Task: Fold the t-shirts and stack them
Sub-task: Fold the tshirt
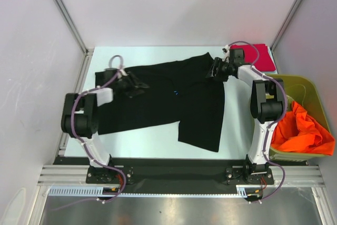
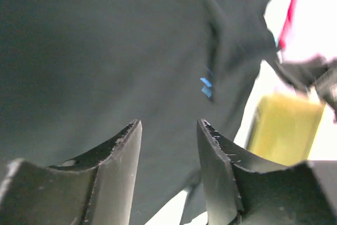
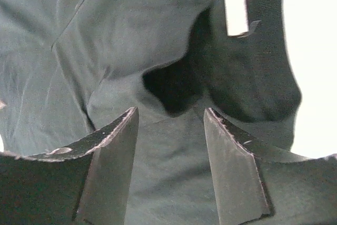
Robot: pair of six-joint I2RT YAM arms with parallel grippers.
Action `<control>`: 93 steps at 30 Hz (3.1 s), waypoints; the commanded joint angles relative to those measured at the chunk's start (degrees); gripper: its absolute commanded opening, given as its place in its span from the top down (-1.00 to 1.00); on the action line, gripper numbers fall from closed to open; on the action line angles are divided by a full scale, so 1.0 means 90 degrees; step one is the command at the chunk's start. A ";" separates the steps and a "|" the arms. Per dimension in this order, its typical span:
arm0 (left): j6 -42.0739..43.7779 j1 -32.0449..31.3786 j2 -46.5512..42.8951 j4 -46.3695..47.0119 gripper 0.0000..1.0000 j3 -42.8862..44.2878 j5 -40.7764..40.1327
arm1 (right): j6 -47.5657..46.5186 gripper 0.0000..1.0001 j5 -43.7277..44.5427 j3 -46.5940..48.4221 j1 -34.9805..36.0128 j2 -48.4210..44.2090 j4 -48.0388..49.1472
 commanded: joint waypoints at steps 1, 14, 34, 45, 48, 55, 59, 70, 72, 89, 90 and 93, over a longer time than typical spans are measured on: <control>-0.0605 -0.0921 0.0071 0.1290 -0.08 -0.0030 0.0112 | -0.0483 -0.18 -0.0710 0.0124 0.0012 0.0012 0.0204; -0.1104 -0.2865 0.1624 0.1529 0.14 0.1512 -0.0796 | -0.0835 -0.26 -0.1424 0.0006 -0.0106 0.0091 0.0771; -0.1465 -0.3364 0.2152 -0.0220 0.12 0.2382 -0.1900 | -0.1001 -0.18 -0.1834 0.0524 -0.0106 0.0628 0.0410; -0.0831 -0.3287 0.2113 -0.1127 0.99 0.3154 -0.1802 | -0.0445 0.96 -0.1952 0.0982 -0.0116 0.0550 -0.0067; -0.0684 -0.3209 0.1918 -0.1274 1.00 0.3193 -0.1715 | -0.0075 1.00 -0.1844 0.1139 -0.0184 0.0394 -0.0653; -0.0655 -0.3189 0.1664 -0.1392 0.99 0.3067 -0.1471 | 0.1000 1.00 -0.1981 0.1051 -0.0457 0.0374 -0.1464; -0.0664 -0.3189 0.1537 -0.1353 0.99 0.2920 -0.1431 | 0.1186 1.00 -0.1581 0.1002 -0.0428 0.0335 -0.1835; -0.0811 -0.3159 0.1703 -0.1187 0.99 0.2716 -0.1099 | 0.0942 0.91 -0.0810 0.1617 -0.0126 0.0872 -0.2617; -0.0753 -0.3150 0.1615 -0.1177 0.99 0.2608 -0.1138 | 0.0933 0.92 -0.0527 0.1598 -0.0086 0.0785 -0.2695; 0.0925 -0.2184 0.0015 -0.2182 -0.14 0.1954 -0.1616 | -0.0044 -0.24 0.0959 0.2023 -0.0184 0.0391 -0.1604; 0.0995 -0.2018 -0.0141 -0.2164 -0.15 0.1856 -0.1578 | -0.0044 -0.25 0.0949 0.2250 -0.0184 0.0548 -0.1525; 0.1258 -0.1296 -0.0416 -0.2008 -0.17 0.1524 -0.1306 | 0.0335 -0.29 0.0668 0.3042 -0.0213 0.1308 -0.1096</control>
